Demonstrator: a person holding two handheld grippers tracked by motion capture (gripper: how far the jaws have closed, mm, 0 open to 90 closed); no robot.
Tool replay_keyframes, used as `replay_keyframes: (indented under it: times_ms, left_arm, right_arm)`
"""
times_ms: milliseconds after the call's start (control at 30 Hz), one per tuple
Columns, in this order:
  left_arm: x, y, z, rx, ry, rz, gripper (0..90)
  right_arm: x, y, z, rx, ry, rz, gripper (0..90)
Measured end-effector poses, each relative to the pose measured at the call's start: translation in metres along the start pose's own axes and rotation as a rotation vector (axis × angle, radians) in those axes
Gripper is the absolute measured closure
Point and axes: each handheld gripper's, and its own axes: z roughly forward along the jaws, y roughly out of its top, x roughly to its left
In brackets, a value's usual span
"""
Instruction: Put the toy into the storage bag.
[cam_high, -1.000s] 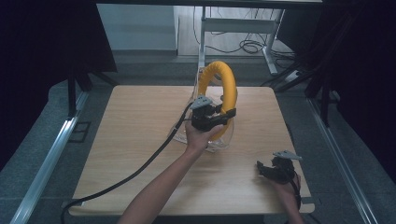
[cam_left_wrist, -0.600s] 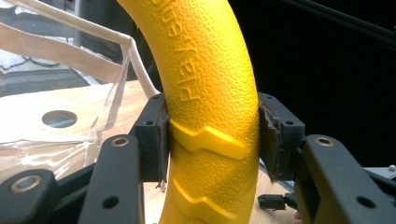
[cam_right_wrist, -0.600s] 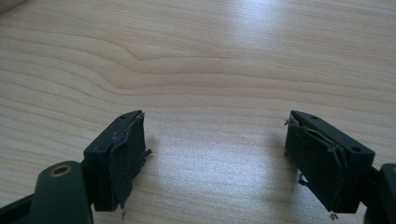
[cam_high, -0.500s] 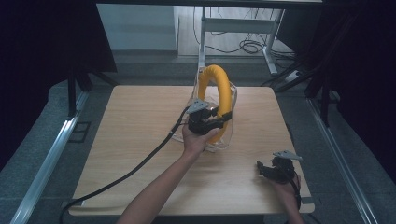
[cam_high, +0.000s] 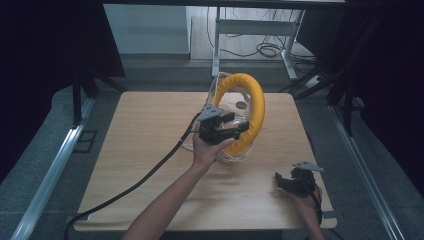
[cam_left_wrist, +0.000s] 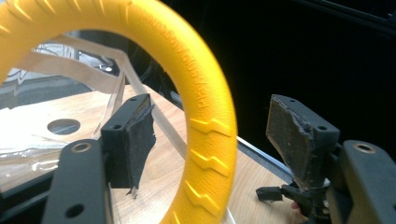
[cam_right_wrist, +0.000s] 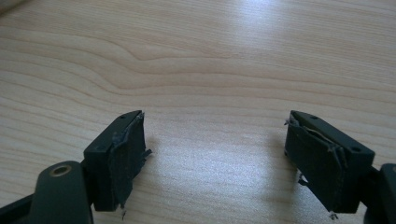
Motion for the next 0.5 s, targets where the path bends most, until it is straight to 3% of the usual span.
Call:
replay_keyframes:
  times_ms: [167,267,500]
  left_arm:
    - [-0.008,0.002,-0.014,0.004,-0.006,0.057,29.3]
    - [-0.007,0.001,-0.025,-0.001,-0.025,0.04,29.5]
    - [0.005,-0.005,-0.051,0.022,-0.005,0.035,30.1]
  right_arm:
    - [0.0,0.0,0.0,0.0,0.0,0.001,20.6]
    - [0.0,0.0,0.0,0.0,0.0,0.001,20.6]
    - [0.0,0.0,0.0,0.0,0.0,0.001,20.6]
